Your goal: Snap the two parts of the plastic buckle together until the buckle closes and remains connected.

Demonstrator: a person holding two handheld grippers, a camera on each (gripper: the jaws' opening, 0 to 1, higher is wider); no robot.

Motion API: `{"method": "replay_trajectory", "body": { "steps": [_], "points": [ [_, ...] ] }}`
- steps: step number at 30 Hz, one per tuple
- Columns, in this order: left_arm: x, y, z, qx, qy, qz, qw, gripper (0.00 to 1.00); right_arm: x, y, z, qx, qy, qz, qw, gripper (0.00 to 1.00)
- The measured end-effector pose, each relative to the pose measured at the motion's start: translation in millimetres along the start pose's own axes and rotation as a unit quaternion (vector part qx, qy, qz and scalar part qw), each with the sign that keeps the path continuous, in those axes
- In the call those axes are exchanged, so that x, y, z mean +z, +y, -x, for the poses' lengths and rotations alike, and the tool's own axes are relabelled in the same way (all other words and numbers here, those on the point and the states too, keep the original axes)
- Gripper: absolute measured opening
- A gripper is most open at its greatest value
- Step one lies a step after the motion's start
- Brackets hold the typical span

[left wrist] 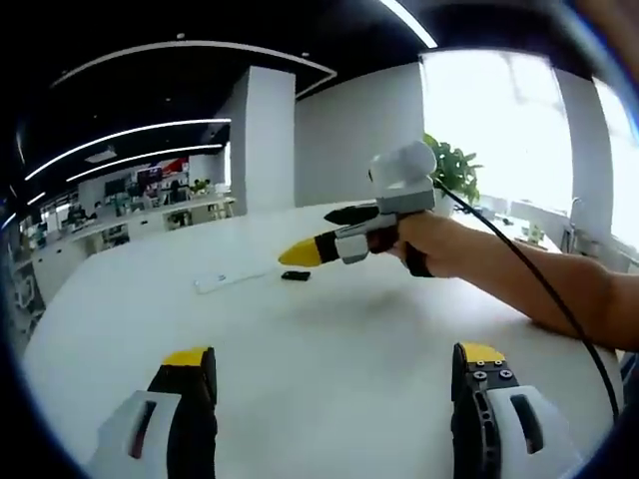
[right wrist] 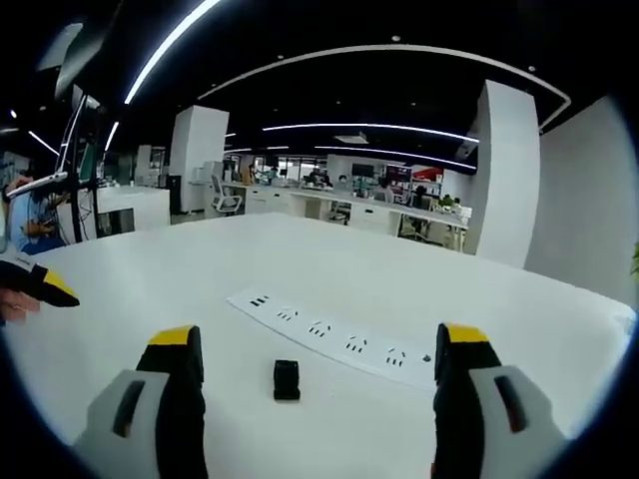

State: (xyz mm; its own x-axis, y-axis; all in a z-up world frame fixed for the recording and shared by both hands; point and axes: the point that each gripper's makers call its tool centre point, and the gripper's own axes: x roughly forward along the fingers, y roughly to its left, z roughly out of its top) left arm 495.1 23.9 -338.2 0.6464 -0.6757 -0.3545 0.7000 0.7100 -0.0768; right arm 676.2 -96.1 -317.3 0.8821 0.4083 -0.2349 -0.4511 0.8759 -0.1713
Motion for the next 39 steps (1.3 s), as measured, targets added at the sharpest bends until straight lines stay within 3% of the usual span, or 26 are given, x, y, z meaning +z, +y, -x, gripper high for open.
{"method": "replay_trajectory", "body": {
  "steps": [2,4,25,39],
  "points": [
    [6.6,2.3,1.9,-0.004,-0.018,0.007,0.9998,0.91,-0.1,-0.6,-0.9,0.002,-0.001,-0.002,1.0,0.93],
    [5.6,1.4,0.3,-0.007,-0.017,0.011,0.9998,0.97,1.0,-1.1,-3.6,0.003,-0.003,-0.004,1.0,0.99],
    [-6.4,7.6,-1.7,0.007,0.004,0.008,0.9999,0.99,2.0,1.9,6.0,-0.017,-0.003,-0.007,0.9998,0.99],
    [-3.9,10.1,-3.0,0.008,-0.005,0.009,0.9999,0.99,8.4,6.9,23.6,-0.02,-0.013,-0.015,0.9996,0.97]
  ]
}}
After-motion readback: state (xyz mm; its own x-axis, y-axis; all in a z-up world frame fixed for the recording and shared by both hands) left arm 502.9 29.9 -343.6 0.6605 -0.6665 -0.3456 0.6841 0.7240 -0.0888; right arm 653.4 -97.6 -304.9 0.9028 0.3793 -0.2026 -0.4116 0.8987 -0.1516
